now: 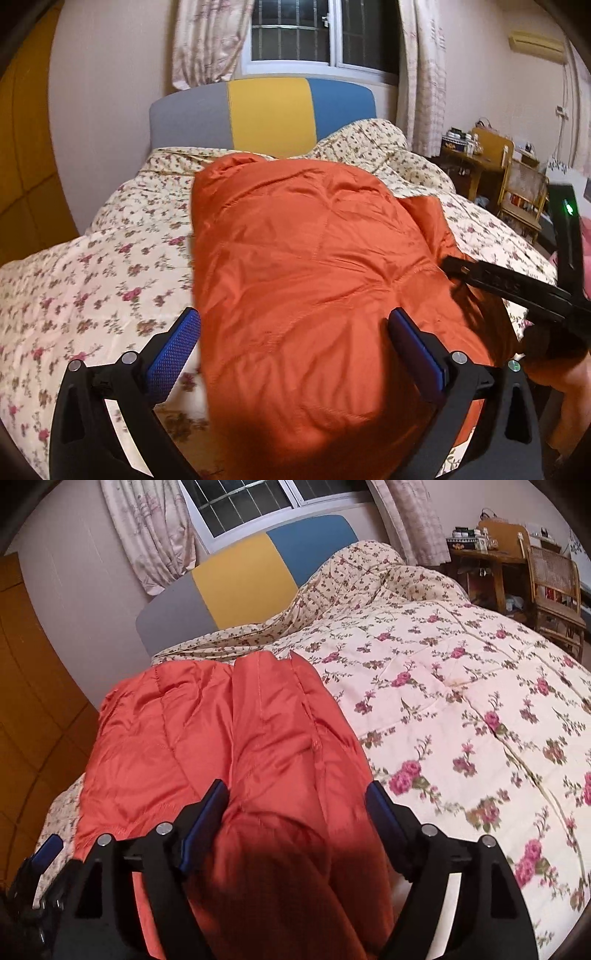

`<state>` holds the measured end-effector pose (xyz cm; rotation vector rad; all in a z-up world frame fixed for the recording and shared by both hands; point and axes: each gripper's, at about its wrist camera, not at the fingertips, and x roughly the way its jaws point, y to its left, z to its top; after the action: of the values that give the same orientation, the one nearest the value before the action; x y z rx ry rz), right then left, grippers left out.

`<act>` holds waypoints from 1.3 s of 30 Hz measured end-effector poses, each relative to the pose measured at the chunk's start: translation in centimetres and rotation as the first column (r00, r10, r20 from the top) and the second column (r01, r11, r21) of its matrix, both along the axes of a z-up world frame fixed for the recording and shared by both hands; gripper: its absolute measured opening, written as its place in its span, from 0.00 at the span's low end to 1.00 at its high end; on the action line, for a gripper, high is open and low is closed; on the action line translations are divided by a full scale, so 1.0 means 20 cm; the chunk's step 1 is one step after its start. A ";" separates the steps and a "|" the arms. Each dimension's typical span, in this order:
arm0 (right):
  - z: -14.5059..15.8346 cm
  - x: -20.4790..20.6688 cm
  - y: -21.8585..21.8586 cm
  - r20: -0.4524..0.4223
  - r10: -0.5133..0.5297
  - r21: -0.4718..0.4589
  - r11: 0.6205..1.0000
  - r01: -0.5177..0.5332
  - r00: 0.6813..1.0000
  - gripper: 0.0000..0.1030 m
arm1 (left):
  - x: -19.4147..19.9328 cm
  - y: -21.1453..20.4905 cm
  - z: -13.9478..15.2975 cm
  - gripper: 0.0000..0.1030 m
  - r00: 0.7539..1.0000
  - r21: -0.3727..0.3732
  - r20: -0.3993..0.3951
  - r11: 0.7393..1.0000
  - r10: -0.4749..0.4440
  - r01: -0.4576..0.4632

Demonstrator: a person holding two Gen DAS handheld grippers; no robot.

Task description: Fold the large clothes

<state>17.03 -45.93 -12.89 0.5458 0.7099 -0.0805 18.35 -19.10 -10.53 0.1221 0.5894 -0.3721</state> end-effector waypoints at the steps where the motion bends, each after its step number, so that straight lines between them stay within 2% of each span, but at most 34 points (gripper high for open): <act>1: 0.00 -0.01 0.00 -0.002 0.006 0.010 1.000 -0.006 1.000 0.79 | 0.01 0.02 0.01 0.97 1.000 0.000 -0.001 1.000 0.009 -0.009; 2: 0.01 -0.03 0.01 -0.010 0.015 0.022 1.000 -0.014 1.000 0.84 | 0.02 0.05 0.01 0.97 1.000 0.000 -0.007 1.000 0.023 -0.023; 4: 0.01 -0.06 0.02 -0.012 0.037 0.039 0.999 -0.036 0.999 0.84 | 0.06 0.11 0.02 0.97 0.998 -0.019 -0.042 0.998 0.055 -0.056; 8: 0.03 -0.11 0.04 -0.020 0.063 0.027 0.998 -0.063 0.998 0.85 | 0.12 0.25 0.01 0.97 0.986 -0.144 -0.128 0.982 0.105 -0.123; 10: 0.03 -0.11 0.04 -0.026 0.068 0.026 0.997 -0.067 0.997 0.86 | 0.14 0.29 0.01 0.97 0.980 -0.179 -0.167 0.974 0.110 -0.140; 17: 0.03 -0.09 0.04 -0.049 0.096 0.056 0.994 -0.093 0.994 0.89 | 0.15 0.32 0.00 0.97 0.972 -0.229 -0.231 0.969 0.036 -0.090; 25: -0.01 0.05 -0.03 -0.090 0.169 0.132 0.979 -0.156 0.982 0.96 | 0.28 0.27 -0.07 0.97 0.929 -0.273 -0.365 0.961 -0.067 -0.038; 27: -0.03 0.09 -0.04 -0.106 0.194 0.152 0.972 -0.176 0.975 0.98 | 0.31 0.27 -0.09 0.97 0.923 -0.291 -0.377 0.956 -0.080 -0.036; 28: -0.04 0.11 -0.04 -0.110 0.215 0.165 0.967 -0.196 0.970 0.98 | 0.32 0.27 -0.10 0.97 0.919 -0.303 -0.384 0.952 -0.090 -0.033; 32: -0.11 0.19 -0.09 -0.106 0.286 0.276 0.928 -0.249 0.952 0.98 | 0.37 0.28 -0.17 0.97 0.876 -0.388 -0.458 0.921 -0.153 -0.042; 36: -0.20 0.28 -0.12 -0.088 0.344 0.413 0.867 -0.280 0.935 0.98 | 0.37 0.26 -0.19 0.97 0.875 -0.385 -0.455 0.923 -0.165 -0.026; 39: -0.20 0.34 -0.11 -0.074 0.369 0.420 0.854 -0.306 0.927 0.95 | 0.36 0.22 -0.18 0.97 0.884 -0.360 -0.440 0.933 -0.156 -0.014</act>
<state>23.80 -48.18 -16.84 0.8061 0.9734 0.3684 25.56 -14.64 -14.21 -0.3048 0.9827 -0.5823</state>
